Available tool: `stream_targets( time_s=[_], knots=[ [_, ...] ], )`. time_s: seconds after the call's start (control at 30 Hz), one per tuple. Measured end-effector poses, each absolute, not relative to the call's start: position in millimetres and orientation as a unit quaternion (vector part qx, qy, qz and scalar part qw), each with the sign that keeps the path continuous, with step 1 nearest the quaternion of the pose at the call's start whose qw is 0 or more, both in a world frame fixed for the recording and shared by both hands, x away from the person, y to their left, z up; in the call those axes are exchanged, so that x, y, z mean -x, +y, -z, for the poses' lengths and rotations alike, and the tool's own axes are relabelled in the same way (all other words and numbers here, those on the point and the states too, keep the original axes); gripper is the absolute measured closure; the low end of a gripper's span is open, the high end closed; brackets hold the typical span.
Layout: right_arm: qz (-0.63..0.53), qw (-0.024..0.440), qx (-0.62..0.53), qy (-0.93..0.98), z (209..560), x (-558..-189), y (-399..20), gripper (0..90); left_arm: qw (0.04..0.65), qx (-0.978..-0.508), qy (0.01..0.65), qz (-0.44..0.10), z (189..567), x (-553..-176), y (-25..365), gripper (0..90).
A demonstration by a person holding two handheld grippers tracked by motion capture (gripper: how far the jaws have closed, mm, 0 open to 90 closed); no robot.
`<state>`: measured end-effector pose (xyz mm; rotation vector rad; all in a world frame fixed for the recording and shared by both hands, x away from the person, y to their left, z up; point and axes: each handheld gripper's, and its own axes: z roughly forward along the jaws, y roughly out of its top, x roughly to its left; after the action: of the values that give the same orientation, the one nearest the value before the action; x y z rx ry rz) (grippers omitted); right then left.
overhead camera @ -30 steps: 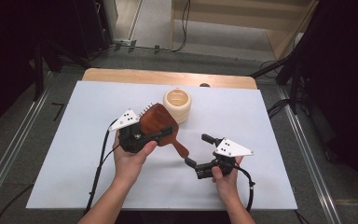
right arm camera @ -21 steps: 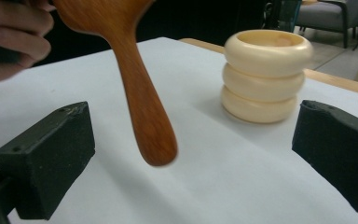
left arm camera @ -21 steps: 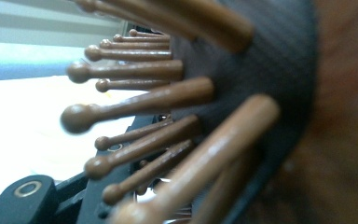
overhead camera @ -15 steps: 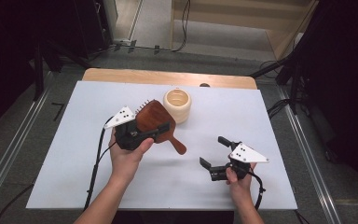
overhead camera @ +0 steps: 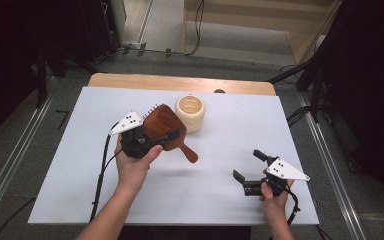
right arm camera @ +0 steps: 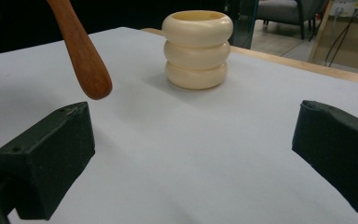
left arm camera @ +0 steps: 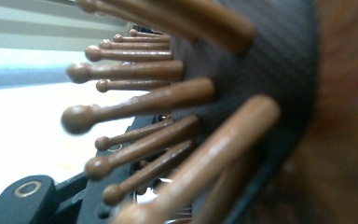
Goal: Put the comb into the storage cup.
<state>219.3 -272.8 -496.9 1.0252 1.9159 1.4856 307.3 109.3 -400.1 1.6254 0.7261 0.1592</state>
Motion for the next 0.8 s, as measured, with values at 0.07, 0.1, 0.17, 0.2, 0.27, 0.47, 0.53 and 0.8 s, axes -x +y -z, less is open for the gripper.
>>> stream_targets(
  time_s=[0.07,0.1,0.17,0.2,0.27,0.47,0.53,0.8],
  knots=[
    [-0.545,0.254,-0.383,0.702,498.2,-216.9,-280.5,0.0,0.627,-0.708,0.317,-0.072,399.8,-308.1,109.0,53.3],
    [-0.543,0.256,-0.384,0.701,498.5,-216.1,-283.1,0.0,0.628,-0.708,0.316,-0.071,399.8,-308.6,108.8,53.3],
    [-0.543,0.256,-0.387,0.700,498.9,-215.3,-285.2,0.0,0.628,-0.708,0.316,-0.071,399.4,-309.7,108.6,53.3],
    [-0.542,0.257,-0.388,0.699,499.4,-214.4,-287.9,0.0,0.628,-0.708,0.316,-0.071,399.1,-310.1,108.3,53.2],
    [-0.541,0.259,-0.391,0.698,500.5,-213.2,-292.0,0.0,0.629,-0.707,0.315,-0.071,398.7,-311.2,108.1,53.2],
    [-0.536,0.260,-0.402,0.696,503.5,-209.7,-301.7,0.0,0.630,-0.707,0.314,-0.070,395.9,-313.2,108.0,53.2],
    [-0.534,0.263,-0.402,0.696,504.0,-209.0,-304.1,0.0,0.630,-0.707,0.314,-0.072,394.5,-313.8,108.3,53.2],
    [-0.533,0.265,-0.412,0.690,505.8,-208.4,-311.9,0.0,0.634,-0.703,0.315,-0.075,389.5,-317.0,110.1,53.1]
  ],
)
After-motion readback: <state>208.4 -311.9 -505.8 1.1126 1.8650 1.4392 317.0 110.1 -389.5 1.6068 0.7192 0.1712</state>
